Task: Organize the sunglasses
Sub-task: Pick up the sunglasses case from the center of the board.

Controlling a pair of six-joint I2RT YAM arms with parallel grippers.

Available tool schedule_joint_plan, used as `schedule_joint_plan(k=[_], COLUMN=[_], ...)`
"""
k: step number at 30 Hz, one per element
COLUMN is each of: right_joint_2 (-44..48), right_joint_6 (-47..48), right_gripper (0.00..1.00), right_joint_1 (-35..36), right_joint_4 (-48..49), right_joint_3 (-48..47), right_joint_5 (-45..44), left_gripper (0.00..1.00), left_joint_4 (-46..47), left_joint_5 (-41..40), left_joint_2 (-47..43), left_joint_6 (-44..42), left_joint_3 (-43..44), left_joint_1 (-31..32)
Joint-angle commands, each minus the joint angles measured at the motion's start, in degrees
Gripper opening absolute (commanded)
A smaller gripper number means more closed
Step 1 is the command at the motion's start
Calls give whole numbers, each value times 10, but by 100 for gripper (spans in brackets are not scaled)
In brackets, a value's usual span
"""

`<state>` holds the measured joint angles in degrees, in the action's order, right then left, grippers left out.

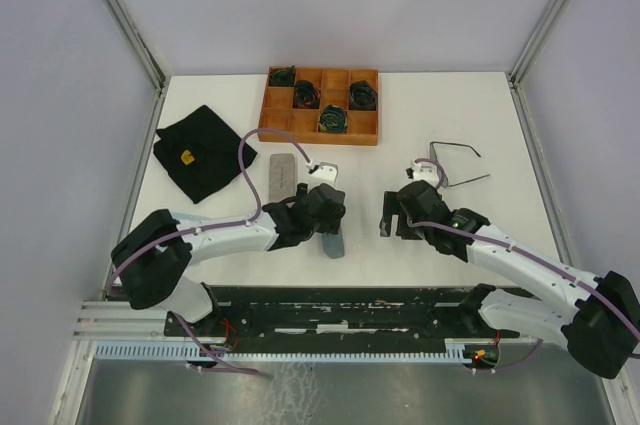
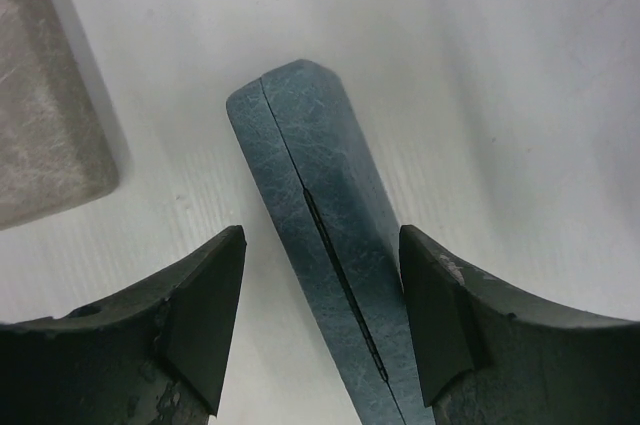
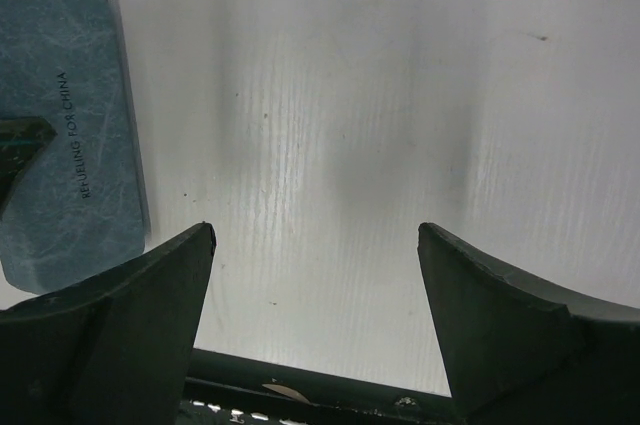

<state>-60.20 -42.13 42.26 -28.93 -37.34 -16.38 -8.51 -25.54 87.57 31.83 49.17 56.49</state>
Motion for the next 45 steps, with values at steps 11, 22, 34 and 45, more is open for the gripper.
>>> schedule_joint_plan(k=[11, 22, 34, 45], right_joint_2=[7, 6, 2, 2], right_joint_6=[7, 1, 11, 12], right_gripper=[92, 92, 93, 93], right_joint_1=[-3, -3, -6, -8], right_joint_4=[35, 34, 33, 34], right_joint_3=[-7, 6, 4, 5], right_joint_5=[8, 13, 17, 20], left_gripper=[73, 100, 96, 82], left_joint_4=[-70, -233, -215, -209], left_joint_5=[-64, -149, -127, -121], left_joint_2=[-140, -3, 66, 85], left_joint_6=[62, 210, 223, 210], left_joint_3=[-77, 66, 78, 83], left_joint_1=[1, 12, 13, 14])
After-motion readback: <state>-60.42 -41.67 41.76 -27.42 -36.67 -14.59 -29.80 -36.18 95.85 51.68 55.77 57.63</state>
